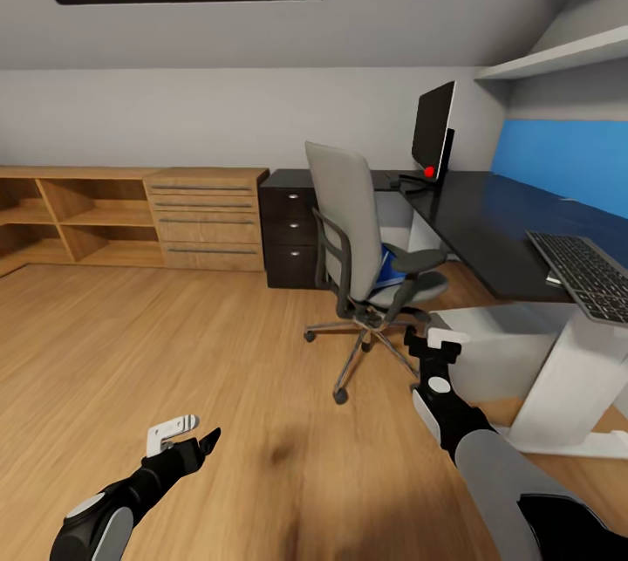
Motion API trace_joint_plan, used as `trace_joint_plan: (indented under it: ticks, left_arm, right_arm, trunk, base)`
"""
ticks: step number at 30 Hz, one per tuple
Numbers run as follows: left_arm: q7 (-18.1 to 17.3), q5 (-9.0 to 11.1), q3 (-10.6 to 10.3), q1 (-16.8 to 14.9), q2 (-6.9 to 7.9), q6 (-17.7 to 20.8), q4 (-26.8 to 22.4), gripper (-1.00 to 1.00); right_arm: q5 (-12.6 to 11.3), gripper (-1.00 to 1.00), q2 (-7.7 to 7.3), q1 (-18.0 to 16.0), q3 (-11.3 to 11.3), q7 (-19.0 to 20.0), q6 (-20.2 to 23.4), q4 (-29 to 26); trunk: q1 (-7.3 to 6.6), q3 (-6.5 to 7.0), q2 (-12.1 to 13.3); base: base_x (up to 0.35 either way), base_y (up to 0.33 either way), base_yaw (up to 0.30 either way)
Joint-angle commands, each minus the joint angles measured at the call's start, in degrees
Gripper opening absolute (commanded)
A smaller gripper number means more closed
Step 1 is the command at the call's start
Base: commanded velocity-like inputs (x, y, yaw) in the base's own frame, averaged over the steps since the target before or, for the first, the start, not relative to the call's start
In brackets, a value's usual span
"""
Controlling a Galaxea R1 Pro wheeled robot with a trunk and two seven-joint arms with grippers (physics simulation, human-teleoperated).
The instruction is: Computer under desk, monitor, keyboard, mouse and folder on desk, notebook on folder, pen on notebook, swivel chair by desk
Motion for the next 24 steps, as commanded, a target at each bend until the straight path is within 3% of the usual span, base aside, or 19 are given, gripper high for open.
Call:
trace_joint_plan:
  ticks: [1, 10, 24]
  left_arm:
    - [-0.1, 0.2, 0.1, 0.0, -0.01, 0.4, 0.0, 1.00]
    - [-0.1, 0.2, 0.3, 0.0, 0.00, 0.4, 0.0, 1.00]
    - [-0.3, 0.3, 0.6, 0.0, -0.01, 0.3, 0.0, 1.00]
  right_arm:
    - [0.6, 1.00, 0.04, -0.1, -0.3, -0.2, -0.1, 0.1]
    - [0.6, 1.00, -0.04, 0.0, -0.4, -0.2, -0.1, 0.1]
    - [0.6, 1.00, -0.32, 0.0, -0.6, -0.2, -0.1, 0.2]
  trunk:
    - [0.00, -0.05, 0.0]
    - [0.00, -0.05, 0.0]
    - [0.00, -0.05, 0.0]
  base:
    - [0.094, -0.023, 0.000]
    - [0.023, -0.012, 0.000]
    - [0.094, -0.099, 0.000]
